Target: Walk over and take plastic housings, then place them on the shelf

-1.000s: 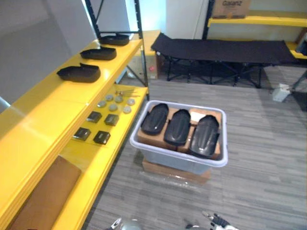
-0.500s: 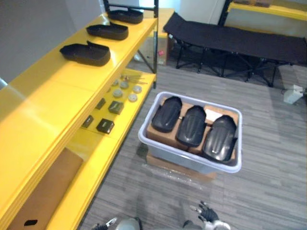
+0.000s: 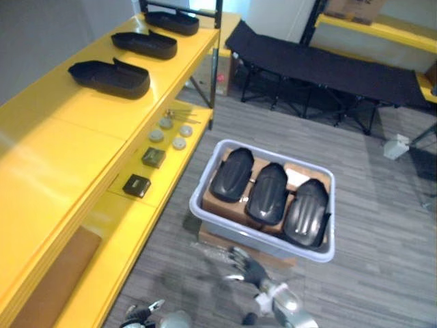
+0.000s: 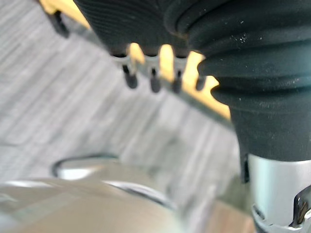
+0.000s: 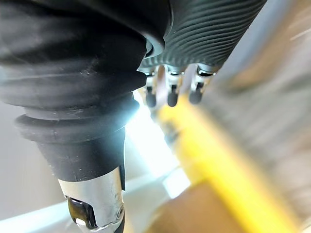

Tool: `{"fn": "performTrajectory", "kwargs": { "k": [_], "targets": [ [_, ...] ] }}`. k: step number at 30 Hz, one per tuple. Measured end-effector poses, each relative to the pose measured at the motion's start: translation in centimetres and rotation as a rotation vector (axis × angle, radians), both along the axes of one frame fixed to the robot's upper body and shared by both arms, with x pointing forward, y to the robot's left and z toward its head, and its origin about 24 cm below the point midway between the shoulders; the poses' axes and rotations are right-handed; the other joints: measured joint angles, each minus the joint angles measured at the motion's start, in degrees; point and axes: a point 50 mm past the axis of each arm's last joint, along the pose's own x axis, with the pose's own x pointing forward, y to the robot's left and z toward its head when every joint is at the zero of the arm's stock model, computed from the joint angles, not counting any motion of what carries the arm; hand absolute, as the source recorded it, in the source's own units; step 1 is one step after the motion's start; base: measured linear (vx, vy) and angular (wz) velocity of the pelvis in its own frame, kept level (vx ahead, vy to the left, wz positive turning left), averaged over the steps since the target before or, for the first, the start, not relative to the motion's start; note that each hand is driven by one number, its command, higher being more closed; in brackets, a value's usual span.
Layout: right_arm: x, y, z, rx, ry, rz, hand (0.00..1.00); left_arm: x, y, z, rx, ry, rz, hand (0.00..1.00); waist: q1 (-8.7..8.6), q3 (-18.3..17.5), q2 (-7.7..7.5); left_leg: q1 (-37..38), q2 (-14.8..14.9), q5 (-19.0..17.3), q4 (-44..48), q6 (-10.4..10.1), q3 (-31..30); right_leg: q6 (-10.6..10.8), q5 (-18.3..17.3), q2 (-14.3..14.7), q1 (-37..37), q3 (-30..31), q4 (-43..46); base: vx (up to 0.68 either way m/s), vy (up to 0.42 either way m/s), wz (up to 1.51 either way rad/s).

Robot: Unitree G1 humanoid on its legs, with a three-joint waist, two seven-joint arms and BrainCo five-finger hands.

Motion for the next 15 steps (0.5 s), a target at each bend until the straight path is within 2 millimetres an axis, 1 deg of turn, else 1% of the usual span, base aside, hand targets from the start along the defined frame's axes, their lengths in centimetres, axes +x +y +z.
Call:
{"fn": "performTrajectory", "kwargs": {
  "k": [1, 2, 3, 4, 5, 6, 7, 8, 9, 10, 11, 12, 13, 14, 15],
  "targets": [
    [0.2, 0.1, 0.4, 0.015, -0.014, -0.003, 0.00, -0.2, 0.0, 0.0, 0.004, 0.003, 0.006, 0.00, 0.04, -0.1, 0.16, -0.1, -0.1, -0.6, -0.5, -0.1, -0.2, -0.1, -0.1, 0.0, 0.1, 0.1, 0.0, 0.13, -0.027, -0.41],
    [1.2, 0.1, 2.5, 0.057, -0.093, -0.015, 0.00, -0.5, 0.1, 0.0, 0.018, 0.007, 0.006, 0.00, -0.02, -0.1, 0.08, -0.9, -0.6, -2.2, -4.7, -0.4, -0.3, -0.1, 0.0, -0.4, 0.2, 0.6, 0.1, 0.13, -0.019, -0.19],
    [2.3, -0.3, 4.6, 0.088, -0.170, -0.052, 0.00, -0.5, 0.1, 0.0, 0.029, 0.004, 0.004, 0.00, -0.04, 0.0, -0.15, -0.7, -1.2, -1.8, -10.7, -1.1, -0.3, 0.1, 0.1, -1.0, 0.1, 0.9, 0.1, 0.16, -0.013, -0.18],
    [3.0, -0.9, 5.6, 0.098, -0.213, -0.089, 0.00, -0.5, 0.1, 0.0, 0.033, 0.000, 0.001, 0.00, -0.28, -0.1, -0.12, -0.6, -1.3, -0.7, -14.6, -1.8, -0.2, 0.2, 0.1, -1.1, 0.1, 0.9, 0.2, 0.15, 0.029, -0.09],
    [4.1, -2.5, 7.4, 0.120, -0.278, -0.175, 0.00, -0.7, 0.0, 0.0, 0.033, 0.003, -0.006, 0.00, -0.61, -0.4, 0.44, -0.4, -1.5, 3.9, -21.4, -2.4, -0.2, 0.5, 0.1, -0.8, 0.2, 0.8, 0.2, 0.19, 0.130, 0.04],
    [5.2, -4.4, 8.7, 0.123, -0.325, -0.297, 0.00, -0.4, 0.2, 0.1, 0.052, -0.001, -0.039, 0.00, -0.65, -0.4, -0.20, 1.4, -2.4, 3.6, -24.4, -3.3, -0.3, 1.4, -0.1, -1.5, 0.5, 0.8, 0.2, 0.17, 0.125, 0.13],
    [5.6, -5.3, 9.2, 0.130, -0.343, -0.359, 0.00, -0.2, 0.4, 0.1, 0.059, -0.006, -0.047, 0.00, -0.67, -0.3, -1.08, 2.1, -3.3, 4.0, -26.0, -3.3, -0.3, 1.6, -0.1, -2.2, 0.5, 0.7, 0.3, 0.16, 0.167, 0.17],
    [6.2, -6.9, 10.2, 0.144, -0.373, -0.477, 0.00, 0.0, 1.0, 0.3, 0.084, -0.010, -0.072, 0.00, -0.95, -0.3, -2.71, 3.0, -4.7, 4.9, -28.2, -2.9, -0.2, 1.8, 0.0, -3.4, 0.3, 0.5, 0.7, 0.07, 0.106, 0.19],
    [6.3, -7.8, 10.6, 0.152, -0.386, -0.535, 0.00, 0.0, 1.2, 0.4, 0.090, -0.010, -0.075, 0.00, -1.11, -0.3, -3.02, 3.4, -5.3, 5.1, -28.8, -2.7, -0.3, 2.1, 0.2, -3.9, 0.5, 0.4, 0.8, 0.14, 0.192, 0.19],
    [6.2, -9.3, 11.4, 0.171, -0.412, -0.641, 0.00, -0.1, 1.3, 0.4, 0.093, -0.011, -0.075, 0.00, -1.51, -0.5, -3.35, 4.0, -6.2, 5.3, -29.6, -2.4, -0.3, 2.6, 0.5, -4.6, 0.7, 0.3, 1.1, 0.14, 0.171, 0.17],
    [5.9, -10.6, 12.2, 0.196, -0.437, -0.743, 0.00, 0.1, 1.2, 0.5, 0.092, -0.018, -0.076, 0.00, -1.79, -0.5, -3.45, 4.7, -7.0, 5.4, -30.6, -2.2, -0.3, 2.8, 0.7, -5.4, 1.0, 0.2, 1.5, 0.12, 0.139, 0.17],
    [5.7, -11.4, 12.5, 0.207, -0.447, -0.796, 0.00, 0.3, 1.2, 0.5, 0.092, -0.027, -0.077, 0.00, -1.85, -0.5, -3.39, 5.1, -7.4, 5.6, -31.2, -1.8, -0.3, 3.0, 0.8, -5.8, 1.1, 0.1, 1.6, 0.09, 0.115, 0.15],
    [5.1, -13.0, 12.7, 0.214, -0.459, -0.892, 0.00, 0.8, 1.2, 0.7, 0.090, -0.051, -0.081, 0.00, -1.97, -0.4, -3.18, 5.5, -7.9, 5.9, -32.2, -1.5, -0.4, 3.6, 1.2, -6.1, 1.1, -0.2, 1.8, 0.07, 0.074, 0.13],
    [4.4, -14.8, 12.3, 0.209, -0.445, -1.019, 0.00, 1.2, 1.1, 0.9, 0.089, -0.073, -0.083, 0.00, -1.98, -0.4, -3.15, 5.6, -8.2, 6.0, -32.9, -1.3, -0.4, 3.8, 1.3, -6.3, 0.9, -0.4, 1.8, 0.08, 0.076, 0.11],
    [4.1, -15.7, 12.0, 0.205, -0.432, -1.083, 0.00, 1.3, 1.1, 1.0, 0.090, -0.081, -0.084, 0.00, -2.00, -0.4, -3.14, 5.5, -8.2, 6.1, -33.2, -1.3, -0.4, 3.9, 1.4, -6.3, 0.7, -0.4, 1.8, 0.04, 0.019, 0.02]
  ]
}}
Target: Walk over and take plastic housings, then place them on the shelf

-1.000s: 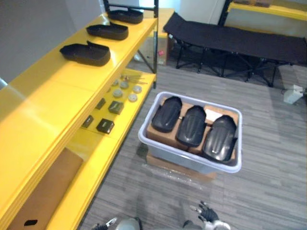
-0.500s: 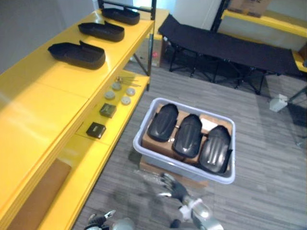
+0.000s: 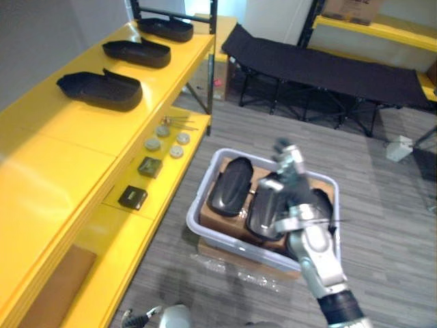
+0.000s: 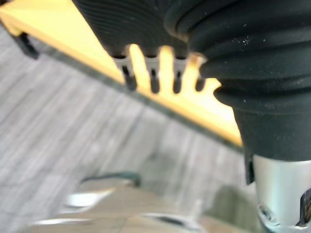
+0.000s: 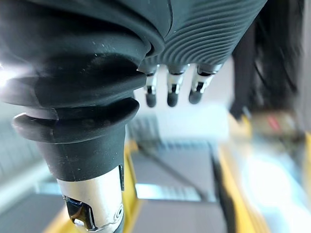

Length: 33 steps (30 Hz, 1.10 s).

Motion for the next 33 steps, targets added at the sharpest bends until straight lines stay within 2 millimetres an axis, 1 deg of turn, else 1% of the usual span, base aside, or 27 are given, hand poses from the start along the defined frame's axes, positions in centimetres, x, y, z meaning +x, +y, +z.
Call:
{"fn": "performTrajectory", "kwargs": {
  "k": [1, 2, 3, 4, 5, 6, 9, 10, 11, 12, 13, 14, 15, 16, 18, 19, 20, 21, 22, 23, 25, 29, 32, 33],
  "targets": [
    [-0.6, -1.7, -0.7, 0.054, 0.035, -0.113, 0.00, 0.0, 0.2, 0.1, 0.004, -0.007, 0.000, 0.00, -0.04, 0.0, -0.03, -0.2, 0.1, 0.1, -0.3, -0.1, 0.1, 0.2, 0.2, 0.1, -0.5, 0.1, 0.2, 0.02, 0.003, -0.06],
    [-1.2, -3.1, -1.5, 0.107, 0.065, -0.210, 0.00, -0.3, 0.4, 0.1, 0.010, -0.008, 0.004, 0.00, -0.53, 0.1, -0.17, -0.2, 0.3, 0.3, -0.8, -0.2, 0.3, 0.1, 0.3, 0.1, -1.0, 0.2, 0.3, 0.01, -0.002, -0.09],
    [-1.4, -3.6, -1.8, 0.123, 0.076, -0.250, 0.00, -0.3, 0.4, 0.1, 0.012, -0.009, 0.005, 0.00, -0.87, 0.3, -0.26, -0.4, 0.4, 0.3, -0.9, -0.3, 0.3, 0.0, 0.3, 0.3, -1.3, 0.3, 0.4, -0.01, -0.019, -0.15],
    [-1.6, -4.6, -2.3, 0.154, 0.093, -0.315, 0.00, -0.2, 0.5, 0.2, 0.015, -0.022, 0.007, 0.00, -1.19, 1.5, -0.38, -0.7, 1.1, 0.3, -0.9, -0.3, 0.8, -0.4, 0.9, 0.9, -1.9, 1.1, 0.4, -0.04, -0.029, -0.27],
    [-1.7, -5.3, -2.7, 0.174, 0.111, -0.380, 0.00, 0.2, 0.6, 0.3, 0.018, -0.040, 0.008, 0.00, -1.23, 2.2, -0.31, -2.3, 2.0, 0.5, -0.7, -0.6, 1.3, -0.5, 1.8, 1.7, -3.7, 1.6, 0.2, -0.06, -0.031, -0.30],
    [-1.9, -5.7, -2.9, 0.186, 0.119, -0.419, 0.00, 0.5, 0.7, 0.4, 0.021, -0.049, 0.007, 0.00, -1.27, 2.6, -0.38, -3.2, 2.2, 0.7, -0.7, -0.7, 1.4, -1.0, 2.3, 2.0, -4.7, 1.5, 0.1, -0.09, -0.014, -0.22],
    [-2.3, -7.7, -4.1, 0.272, 0.163, -0.654, 0.00, 3.2, 1.0, 1.4, 0.040, -0.130, -0.010, 0.00, -1.20, 7.4, -1.61, -6.6, 2.2, 1.9, -0.4, -0.3, 1.0, -1.2, 2.7, 2.2, -7.6, 1.5, -0.2, -0.10, -0.009, 0.05],
    [-2.4, -8.1, -4.2, 0.290, 0.166, -0.697, 0.00, 3.6, 1.0, 1.5, 0.043, -0.144, -0.011, 0.00, -1.18, 8.3, -1.57, -6.9, 2.1, 2.0, -0.3, -0.3, 0.7, -1.2, 2.7, 2.1, -7.8, 1.5, -0.2, -0.09, 0.000, 0.14],
    [-2.6, -8.7, -4.3, 0.322, 0.165, -0.772, 0.00, 4.3, 0.9, 1.8, 0.047, -0.168, -0.013, 0.00, -1.07, 10.0, -1.43, -7.3, 2.0, 2.2, -0.1, -0.1, 0.3, -1.0, 3.1, 2.1, -8.0, 1.5, -0.3, -0.10, 0.021, 0.06],
    [-2.8, -9.0, -4.4, 0.346, 0.168, -0.831, 0.00, 4.7, 0.9, 1.9, 0.055, -0.179, -0.008, 0.00, -0.92, 10.7, -1.26, -8.0, 1.9, 2.3, -0.1, 0.1, 0.2, -1.2, 3.6, 2.2, -8.7, 1.6, -0.3, -0.10, 0.029, 0.04],
    [-2.9, -9.3, -4.4, 0.355, 0.169, -0.857, 0.00, 4.9, 0.9, 2.0, 0.057, -0.186, -0.008, 0.00, -0.84, 10.7, -1.26, -8.8, 1.9, 2.4, 0.1, 0.1, 0.1, -1.2, 3.7, 2.2, -9.3, 1.7, -0.3, -0.08, 0.034, 0.03],
    [-3.2, -9.7, -4.5, 0.373, 0.166, -0.898, 0.00, 5.5, 0.9, 2.4, 0.061, -0.210, -0.011, 0.00, -0.64, 11.3, -1.44, -9.9, 1.6, 2.5, 0.4, 0.4, 0.1, -1.2, 3.8, 2.0, -10.3, 1.7, -0.3, -0.05, 0.027, 0.05],
    [-3.4, -9.9, -4.6, 0.387, 0.163, -0.912, 0.00, 5.8, 0.8, 2.6, 0.062, -0.224, -0.013, 0.00, -0.52, 11.5, -1.51, -10.6, 1.5, 2.6, 0.6, 0.5, 0.0, -1.2, 3.8, 1.9, -10.7, 1.8, -0.3, -0.06, 0.041, 0.10],
    [-3.6, -10.2, -4.9, 0.402, 0.168, -0.929, 0.00, 6.6, 0.8, 2.9, 0.063, -0.251, -0.017, 0.00, -0.42, 11.6, -1.54, -12.9, 1.5, 2.6, 2.2, 0.5, -0.1, -1.2, 3.8, 1.8, -12.2, 1.8, 0.2, -0.07, 0.054, 0.10],
    [-3.2, -10.2, -5.5, 0.423, 0.183, -0.921, 0.00, 7.6, 0.7, 3.4, 0.069, -0.282, -0.018, 0.00, -0.41, 11.8, -1.42, -16.3, 1.8, 2.4, 5.3, 0.8, -0.3, -1.2, 3.7, 1.9, -14.8, 1.8, 2.0, -0.10, 0.064, 0.07],
    [-2.7, -10.2, -5.6, 0.429, 0.182, -0.912, 0.00, 8.6, 0.6, 3.8, 0.071, -0.310, -0.020, 0.00, -0.45, 12.8, -1.02, -18.2, 2.4, 1.7, 8.3, 1.6, -0.8, -1.7, 3.3, 2.0, -16.0, 1.8, 3.9, -0.15, 0.060, 0.08],
    [-2.2, -10.0, -5.7, 0.435, 0.183, -0.905, 0.00, 9.5, 0.5, 4.2, 0.072, -0.338, -0.023, 0.00, -0.59, 14.0, -0.83, -20.0, 3.0, 0.4, 11.2, 1.7, -1.8, -2.0, 1.8, 2.1, -17.3, 1.8, 6.3, -0.13, 0.044, 0.09],
    [-2.0, -9.9, -5.7, 0.436, 0.186, -0.899, 0.00, 9.9, 0.5, 4.5, 0.073, -0.351, -0.018, 0.00, -0.58, 14.3, -0.85, -20.9, 3.2, -0.4, 12.4, 1.7, -2.0, -2.0, 0.7, 2.1, -18.0, 1.9, 7.6, -0.17, 0.045, 0.12],
    [-1.5, -9.6, -5.8, 0.437, 0.194, -0.892, 0.00, 10.9, 0.4, 5.0, 0.071, -0.390, 0.001, 0.00, -0.53, 15.1, -1.48, -22.8, 3.2, -1.3, 14.6, 1.9, -2.7, -1.8, -1.8, 1.7, -19.6, 2.3, 10.1, -0.16, 0.022, 0.18],
    [-1.1, -9.4, -5.9, 0.440, 0.200, -0.885, 0.00, 11.8, 0.3, 5.6, 0.072, -0.422, 0.001, 0.00, -0.53, 15.7, -1.96, -24.7, 3.1, -1.5, 16.3, 2.0, -3.2, -1.0, -3.4, 1.3, -21.2, 2.9, 11.8, -0.16, 0.014, 0.19],
    [-0.6, -9.2, -6.0, 0.455, 0.212, -0.886, 0.00, 12.7, 0.1, 6.1, 0.071, -0.453, 0.001, 0.00, -0.42, 16.3, -2.10, -26.4, 3.1, -1.6, 17.7, 2.0, -3.9, -0.9, -4.4, 1.5, -22.5, 2.9, 13.2, -0.14, 0.000, 0.12],
    [-0.7, -9.5, -7.4, 0.498, 0.275, -0.906, 0.00, 13.1, 0.0, 6.4, 0.074, -0.471, -0.001, 0.00, -0.42, 16.6, -2.14, -27.2, 2.8, -1.0, 17.6, 1.8, -5.0, -0.9, -5.1, 1.3, -23.6, 2.8, 15.0, -0.13, -0.008, 0.09],
    [-0.3, -9.9, -8.1, 0.524, 0.307, -0.880, 0.00, 13.3, -0.1, 6.5, 0.077, -0.476, 0.000, 0.00, -0.46, 16.6, -2.17, -27.4, 1.4, 1.4, 14.0, 1.8, -5.2, -1.0, -5.2, 0.2, -25.1, 2.7, 14.7, -0.07, -0.013, 0.15],
    [-0.1, -10.0, -8.3, 0.539, 0.319, -0.863, 0.00, 13.4, -0.3, 6.5, 0.073, -0.476, 0.000, 0.00, -0.50, 16.6, -2.15, -27.4, 0.8, 2.7, 12.3, 1.9, -5.3, -0.7, -4.9, -0.2, -25.6, 2.6, 14.6, -0.01, -0.030, 0.19]
  ]
}}
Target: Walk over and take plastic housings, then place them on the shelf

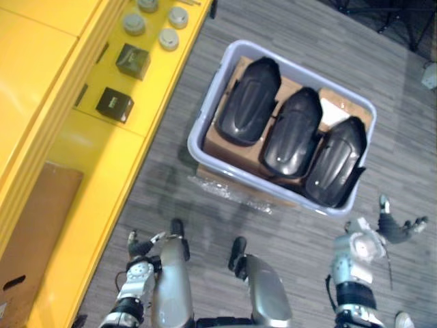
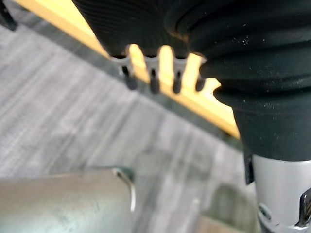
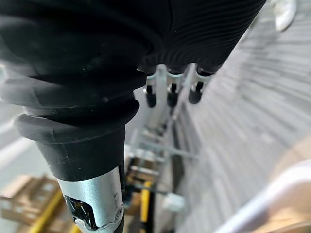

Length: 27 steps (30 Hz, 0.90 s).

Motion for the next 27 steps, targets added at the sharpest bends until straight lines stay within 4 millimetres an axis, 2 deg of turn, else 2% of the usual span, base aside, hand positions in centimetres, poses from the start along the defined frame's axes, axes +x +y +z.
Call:
{"fn": "performTrajectory", "kwargs": {
  "k": [4, 6, 8, 9, 12, 14, 17, 20, 27],
  "targets": [
    [1.4, -1.3, 0.4, 0.003, 0.007, 0.021, 0.00, 0.0, -0.2, 0.0, 0.004, 0.001, -0.014, 0.00, 0.33, 0.0, 0.06, 0.1, -1.3, 2.5, -3.1, 0.0, -1.0, 0.0, 0.7, -0.6, -0.2, -1.3, -0.4, 0.03, -0.021, 0.22],
    [2.3, -2.8, 1.7, -0.017, -0.004, 0.016, 0.00, 0.1, -0.3, 0.0, 0.006, 0.001, -0.020, 0.00, 0.82, 0.1, 0.45, 0.1, -1.6, 2.8, -3.5, 0.0, -0.9, 0.0, 0.8, -0.7, -0.6, -1.2, -0.5, 0.03, 0.003, 0.02],
    [3.6, -4.4, 4.1, -0.049, -0.043, 0.013, 0.00, 0.0, -0.4, -0.1, 0.004, 0.002, -0.022, 0.00, 0.96, 0.7, 1.50, 0.0, -1.9, 3.0, -4.0, 0.1, -1.0, -0.1, 1.0, -0.9, -0.6, -1.2, -0.8, 0.04, 0.031, 0.04],
    [3.8, -4.7, 4.5, -0.055, -0.044, 0.013, 0.00, 0.0, -0.4, -0.1, 0.003, 0.003, -0.022, 0.00, 1.08, 0.8, 1.81, 0.0, -1.9, 3.0, -4.0, 0.1, -1.0, 0.0, 1.0, -1.0, -0.6, -1.2, -0.8, 0.04, 0.035, 0.04],
    [4.5, -6.2, 6.1, -0.067, -0.040, 0.007, 0.00, -0.3, -0.7, -0.5, -0.006, 0.027, -0.026, 0.00, 1.40, 1.1, 4.13, -0.6, -2.3, 3.0, -3.9, 0.1, -1.3, 0.0, 1.0, -1.2, -1.0, -1.2, -1.0, 0.03, 0.029, 0.06],
    [5.1, -6.8, 6.9, -0.071, -0.022, 0.026, 0.00, -0.6, -1.3, -1.0, -0.034, 0.046, -0.019, 0.00, 1.71, 1.2, 6.24, -1.1, -2.6, 3.1, -4.0, 0.3, -1.3, 0.2, 1.1, -1.5, -1.6, -1.2, -0.9, 0.02, 0.015, 0.01],
    [5.5, -7.1, 7.0, -0.053, 0.015, 0.059, 0.00, -0.8, -2.0, -1.4, -0.071, 0.057, -0.016, 0.00, 2.26, 1.2, 8.17, -1.3, -2.7, 3.1, -4.0, 0.3, -1.7, 0.2, 1.1, -1.6, -1.8, -1.2, -0.8, 0.00, 0.000, 0.00],
    [5.8, -7.0, 6.7, -0.015, 0.055, 0.080, 0.00, -0.9, -2.1, -1.5, -0.079, 0.062, -0.022, 0.00, 2.34, 1.1, 8.38, -1.8, -2.7, 3.1, -4.0, 0.3, -2.4, 0.2, 1.1, -1.6, -2.3, -1.4, -0.5, 0.00, 0.002, 0.01],
    [6.3, -7.8, 7.6, -0.031, 0.093, 0.129, 0.00, -0.8, -2.4, -1.4, -0.112, 0.034, -0.007, 0.00, 2.52, 1.1, 8.49, -2.1, -2.9, 3.4, -4.1, 0.3, -2.5, -0.2, 0.5, -2.1, -3.5, -1.3, 1.5, 0.00, 0.003, 0.00]
  ]
}}
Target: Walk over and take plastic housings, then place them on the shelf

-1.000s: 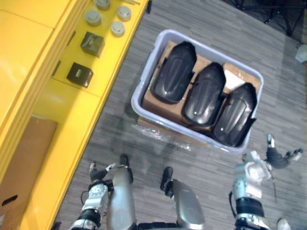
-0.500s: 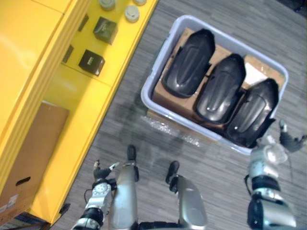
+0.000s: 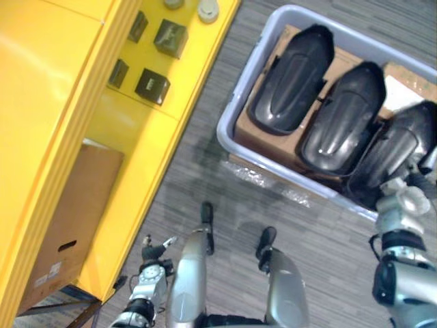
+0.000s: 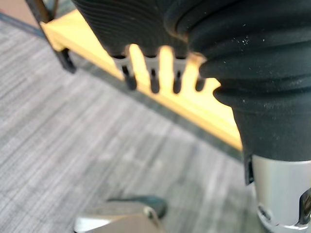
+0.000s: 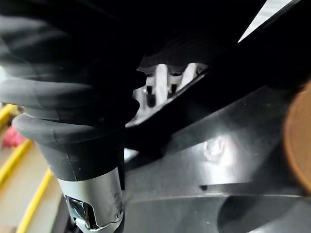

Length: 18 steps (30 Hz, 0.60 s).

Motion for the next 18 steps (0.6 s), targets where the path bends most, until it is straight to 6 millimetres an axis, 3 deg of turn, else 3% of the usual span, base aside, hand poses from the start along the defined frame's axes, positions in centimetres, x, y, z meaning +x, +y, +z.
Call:
{"fn": "performTrajectory", "kwargs": {
  "k": [7, 18],
  "targets": [
    [0.0, -1.4, 1.5, 0.009, 0.009, 0.003, 0.00, 0.1, -0.7, 0.0, -0.025, -0.012, 0.001, 0.00, 0.11, -0.2, 1.63, -1.7, -0.4, 1.0, -0.2, 0.1, -0.2, 0.3, -0.6, -0.8, -2.4, -0.1, 1.9, -0.01, 0.001, 0.03],
    [0.2, -2.2, 2.7, 0.052, 0.052, 0.025, 0.00, 0.5, -1.4, 0.3, -0.078, -0.044, -0.007, 0.00, 0.53, -0.1, 1.69, -1.5, -0.9, 3.4, -2.9, 0.1, -0.3, 0.1, -0.7, -1.7, -3.7, -0.6, 3.3, 0.00, 0.003, 0.02]
  ]
}}
